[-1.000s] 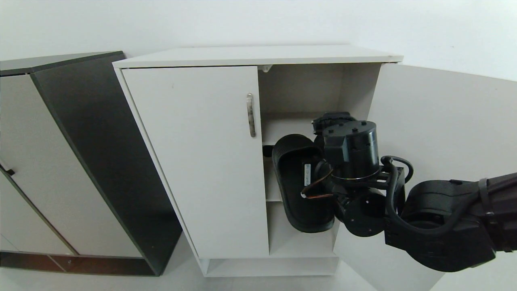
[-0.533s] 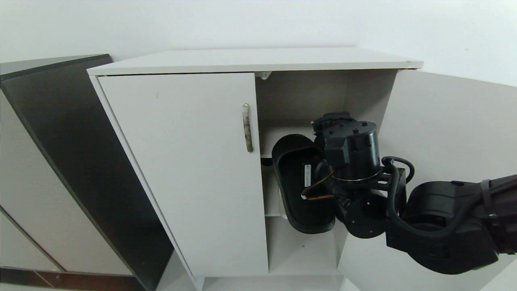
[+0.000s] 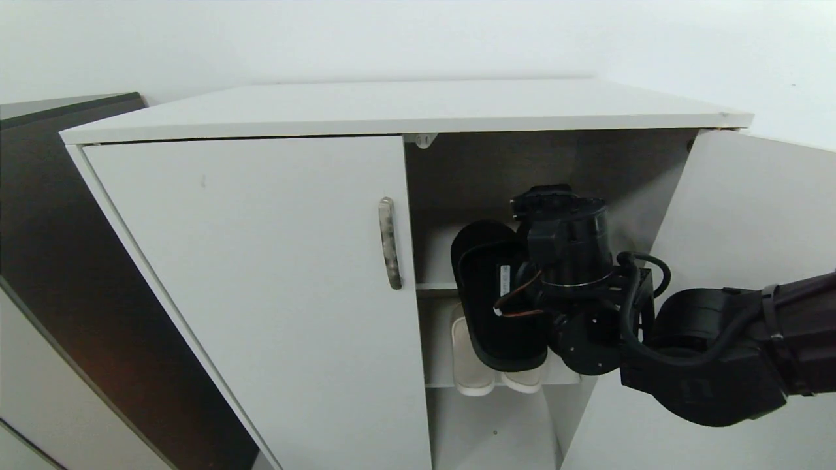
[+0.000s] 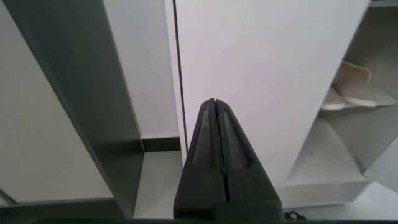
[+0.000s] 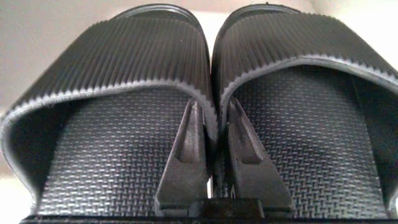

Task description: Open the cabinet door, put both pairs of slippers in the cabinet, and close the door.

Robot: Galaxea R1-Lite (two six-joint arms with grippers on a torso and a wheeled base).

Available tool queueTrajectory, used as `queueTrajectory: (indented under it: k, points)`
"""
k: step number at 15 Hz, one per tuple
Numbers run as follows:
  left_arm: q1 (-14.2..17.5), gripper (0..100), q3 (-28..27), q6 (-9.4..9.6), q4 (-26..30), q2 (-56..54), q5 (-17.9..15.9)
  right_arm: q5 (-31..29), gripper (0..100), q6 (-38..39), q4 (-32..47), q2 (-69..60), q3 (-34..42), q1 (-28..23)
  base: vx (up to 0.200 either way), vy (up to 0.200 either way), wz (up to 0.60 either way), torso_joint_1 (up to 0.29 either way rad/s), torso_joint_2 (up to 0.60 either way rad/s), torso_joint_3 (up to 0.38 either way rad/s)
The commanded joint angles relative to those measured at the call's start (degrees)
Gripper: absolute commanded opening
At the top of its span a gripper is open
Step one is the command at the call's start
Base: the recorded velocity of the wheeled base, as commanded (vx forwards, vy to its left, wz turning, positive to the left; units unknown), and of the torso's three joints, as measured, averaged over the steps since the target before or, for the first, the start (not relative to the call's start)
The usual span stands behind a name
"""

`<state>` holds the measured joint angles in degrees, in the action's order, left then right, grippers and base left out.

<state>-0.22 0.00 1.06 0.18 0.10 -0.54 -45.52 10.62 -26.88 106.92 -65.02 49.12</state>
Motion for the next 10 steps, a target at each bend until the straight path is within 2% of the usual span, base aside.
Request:
queueTrajectory:
  k: [1,6,10]
  points:
    - [0.0,0,0.0,-0.01,0.0,0.0,0.0,0.5,0,-0.1,-0.1,1.7,-1.1,-0.6,0.000,0.000,0.00,0.000,0.00,0.000]
    - [0.0,0,0.0,-0.01,0.0,0.0,-0.1,2.5,0,-0.2,0.4,7.2,-9.5,-3.6,0.000,0.000,0.00,0.000,0.00,0.000]
    - [0.0,0,0.0,-0.01,0.0,0.0,-0.1,3.2,0,-0.2,4.2,10.8,-17.9,-7.1,0.000,0.000,0.00,0.000,0.00,0.000]
